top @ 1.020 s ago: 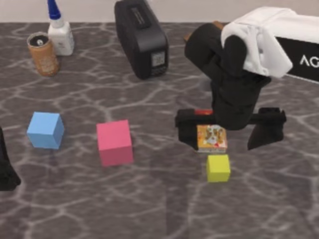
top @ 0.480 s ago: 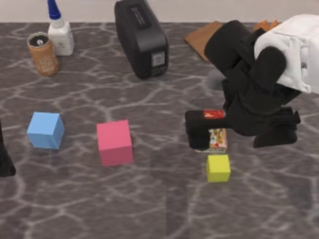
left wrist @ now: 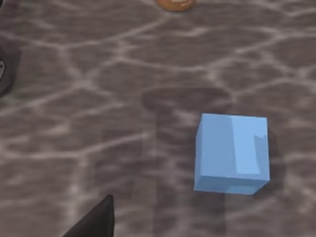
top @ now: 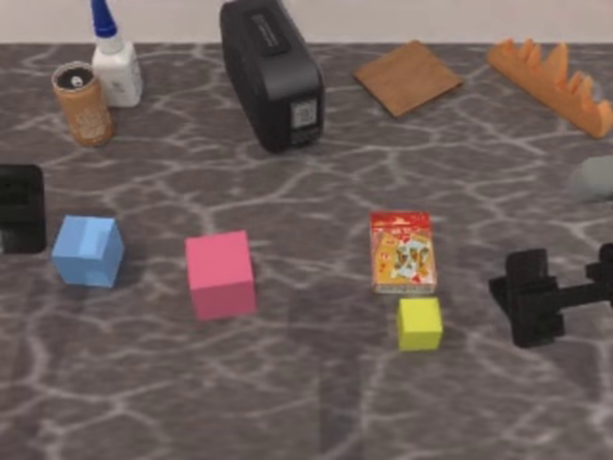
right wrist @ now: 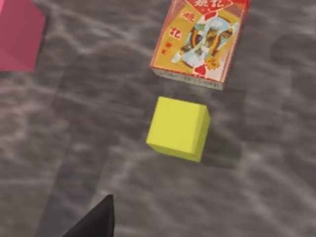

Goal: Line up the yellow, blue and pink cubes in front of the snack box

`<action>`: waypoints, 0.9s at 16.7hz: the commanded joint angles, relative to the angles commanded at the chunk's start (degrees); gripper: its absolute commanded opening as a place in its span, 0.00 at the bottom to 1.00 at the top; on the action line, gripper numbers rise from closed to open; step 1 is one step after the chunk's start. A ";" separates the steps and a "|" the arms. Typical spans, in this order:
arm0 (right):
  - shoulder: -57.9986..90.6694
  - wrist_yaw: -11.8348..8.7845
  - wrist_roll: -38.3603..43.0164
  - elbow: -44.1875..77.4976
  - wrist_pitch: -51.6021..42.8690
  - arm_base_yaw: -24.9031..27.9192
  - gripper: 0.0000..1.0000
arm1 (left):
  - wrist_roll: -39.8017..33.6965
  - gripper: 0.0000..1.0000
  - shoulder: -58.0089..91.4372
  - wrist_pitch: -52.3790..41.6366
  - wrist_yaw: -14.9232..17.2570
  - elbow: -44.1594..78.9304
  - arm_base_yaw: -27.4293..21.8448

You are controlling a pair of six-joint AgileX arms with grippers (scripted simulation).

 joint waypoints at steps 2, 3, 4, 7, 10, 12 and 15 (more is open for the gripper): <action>-12.05 -0.34 -3.54 -9.66 6.12 -3.86 1.00 | 0.14 1.00 13.25 -6.93 -0.18 8.58 -0.58; -17.81 -0.44 -5.26 -14.26 9.08 -6.01 1.00 | 0.19 1.00 19.28 -10.06 -0.26 12.48 -0.85; -23.25 -0.49 -6.92 -18.59 11.96 -8.26 1.00 | 0.23 1.00 25.47 -13.28 -0.34 16.57 -1.12; -37.04 -0.30 -11.53 -29.17 20.00 -15.44 1.00 | 0.25 1.00 41.36 -21.56 -0.40 27.79 -1.88; -47.16 0.15 -15.31 -36.52 26.99 -22.45 1.00 | 0.19 1.00 52.72 -27.59 -0.19 37.23 -2.51; -52.27 0.41 -17.17 -39.66 30.72 -26.37 1.00 | 0.13 1.00 57.51 -30.18 0.01 42.07 -2.79; -56.74 0.62 -18.55 -41.88 33.81 -29.76 1.00 | 0.07 1.00 61.16 -32.09 0.28 46.19 -3.03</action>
